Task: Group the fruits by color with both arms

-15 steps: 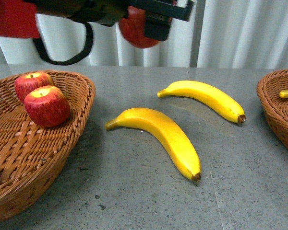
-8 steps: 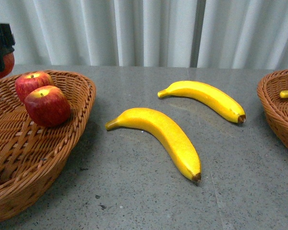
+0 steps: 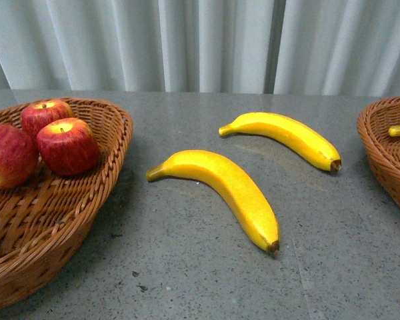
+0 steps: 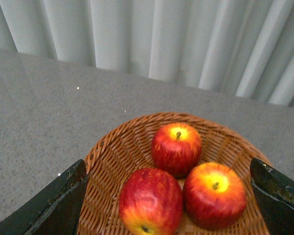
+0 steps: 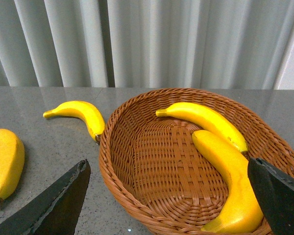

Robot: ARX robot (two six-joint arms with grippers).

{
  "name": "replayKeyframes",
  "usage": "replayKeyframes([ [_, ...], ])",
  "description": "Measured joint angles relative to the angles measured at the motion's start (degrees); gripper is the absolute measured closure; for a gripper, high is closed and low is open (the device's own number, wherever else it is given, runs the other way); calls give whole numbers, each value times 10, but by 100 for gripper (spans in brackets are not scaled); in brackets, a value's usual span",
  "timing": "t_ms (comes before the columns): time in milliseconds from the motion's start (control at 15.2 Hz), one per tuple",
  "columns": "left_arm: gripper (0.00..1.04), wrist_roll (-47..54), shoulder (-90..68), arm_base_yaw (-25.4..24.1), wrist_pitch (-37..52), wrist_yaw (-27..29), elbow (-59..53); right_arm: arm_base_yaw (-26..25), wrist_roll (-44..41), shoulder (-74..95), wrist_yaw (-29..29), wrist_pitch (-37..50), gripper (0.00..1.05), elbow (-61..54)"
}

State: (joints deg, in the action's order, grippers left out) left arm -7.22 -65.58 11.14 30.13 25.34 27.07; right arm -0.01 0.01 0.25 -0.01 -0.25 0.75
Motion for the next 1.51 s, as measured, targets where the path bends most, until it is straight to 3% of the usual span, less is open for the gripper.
replayKeyframes([
  [262,7,-1,96,37,-4,-3,-13,0,0,0,0,0,7,0],
  [591,7,-37,246,-8,-68,-13,-54,0,0,0,0,0,7,0],
  [656,14,-21,269,-36,-114,-78,-57,0,0,0,0,0,7,0],
  [787,40,41,323,-104,-116,-228,-126,0,0,0,0,0,7,0],
  [1115,100,62,395,-110,-116,-252,-195,0,0,0,0,0,7,0],
  [1509,103,63,472,-110,-153,-252,-237,0,0,0,0,0,7,0],
])
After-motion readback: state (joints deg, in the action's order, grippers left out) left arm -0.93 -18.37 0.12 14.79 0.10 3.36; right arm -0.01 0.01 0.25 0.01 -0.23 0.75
